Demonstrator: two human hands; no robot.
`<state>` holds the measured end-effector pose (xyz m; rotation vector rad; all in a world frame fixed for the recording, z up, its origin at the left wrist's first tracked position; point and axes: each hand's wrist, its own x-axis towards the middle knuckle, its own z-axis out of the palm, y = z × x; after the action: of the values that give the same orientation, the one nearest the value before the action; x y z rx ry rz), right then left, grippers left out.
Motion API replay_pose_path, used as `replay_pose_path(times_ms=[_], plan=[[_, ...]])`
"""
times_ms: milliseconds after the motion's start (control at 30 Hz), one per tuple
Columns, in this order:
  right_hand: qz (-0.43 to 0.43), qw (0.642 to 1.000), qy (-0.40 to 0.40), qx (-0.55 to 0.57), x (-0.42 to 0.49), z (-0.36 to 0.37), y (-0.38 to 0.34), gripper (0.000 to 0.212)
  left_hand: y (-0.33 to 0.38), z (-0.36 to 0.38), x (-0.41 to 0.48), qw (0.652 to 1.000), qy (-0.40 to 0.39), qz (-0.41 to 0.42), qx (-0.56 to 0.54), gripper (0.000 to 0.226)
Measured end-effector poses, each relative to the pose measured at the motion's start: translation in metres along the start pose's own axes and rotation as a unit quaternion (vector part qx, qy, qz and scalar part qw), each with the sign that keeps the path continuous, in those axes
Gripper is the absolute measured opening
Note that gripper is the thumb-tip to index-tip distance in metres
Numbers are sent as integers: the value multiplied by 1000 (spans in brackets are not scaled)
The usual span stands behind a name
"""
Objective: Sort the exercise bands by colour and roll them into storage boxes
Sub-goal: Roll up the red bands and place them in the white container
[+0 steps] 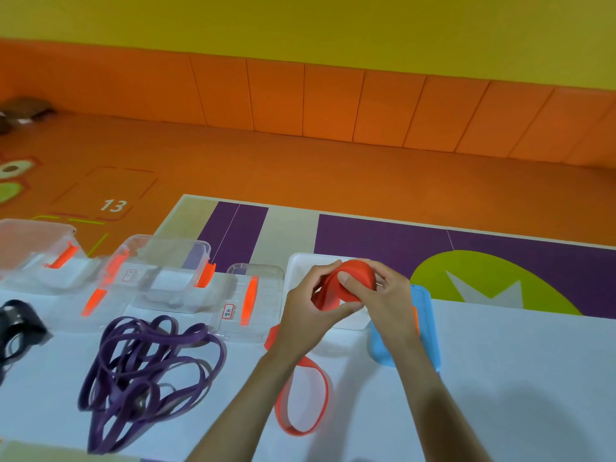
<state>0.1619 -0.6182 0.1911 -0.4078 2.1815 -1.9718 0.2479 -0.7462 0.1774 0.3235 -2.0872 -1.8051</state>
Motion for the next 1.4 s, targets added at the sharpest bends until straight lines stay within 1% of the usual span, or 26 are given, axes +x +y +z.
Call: replay_pose_path(times_ms=[100,200,267,367,533,633,667,767,867,933,1000,1033,1100,1167,1233,1300,1333,1400], plan=[[-20,1000,-14,1,2,-12,-1,27,5,-13,9,995,-67,-28,-62,43],[-33,998,-55,-23,2,-18,-4,31,4,-26,14,991,-80,-62,-90,31],[-36,996,-75,-29,1,-18,-7,33,4,-32,16,988,-89,-71,-106,31],[-50,994,-92,-22,0,-18,-12,33,9,-37,19,986,-99,-58,-124,36],[-79,990,-109,-30,8,-22,-15,36,20,-39,22,985,-94,-38,-141,31],[-71,993,-90,-9,7,-20,-16,43,20,-34,22,985,-77,-19,-152,30],[-64,995,-82,7,6,-18,-16,42,18,-31,21,986,-69,-16,-154,30],[-47,996,-53,50,1,-12,-13,29,9,-21,19,984,-59,-26,-163,31],[-13,995,-3,103,-9,0,-7,19,3,-14,15,985,-57,-44,-159,34],[0,993,20,119,-17,6,1,17,-1,-14,14,987,-60,-51,-143,35],[-10,997,9,76,-17,3,9,20,-5,-20,15,988,-71,-56,-128,36],[-19,999,-14,33,-14,-3,11,22,-6,-24,16,988,-78,-58,-121,36],[-36,992,-81,-86,-3,-20,13,29,-8,-34,19,991,-98,-47,-82,36],[-41,972,-159,-169,6,-32,8,40,-5,-41,23,992,-122,-17,-7,38],[-26,955,-215,-202,13,-38,-4,49,0,-45,28,986,-150,5,66,38],[-20,946,-241,-215,19,-39,-13,48,8,-48,33,981,-166,12,97,42],[-24,947,-240,-212,21,-39,-15,46,10,-48,35,982,-161,10,95,46],[-29,960,-212,-182,22,-38,-17,48,12,-48,37,990,-133,-5,46,53]])
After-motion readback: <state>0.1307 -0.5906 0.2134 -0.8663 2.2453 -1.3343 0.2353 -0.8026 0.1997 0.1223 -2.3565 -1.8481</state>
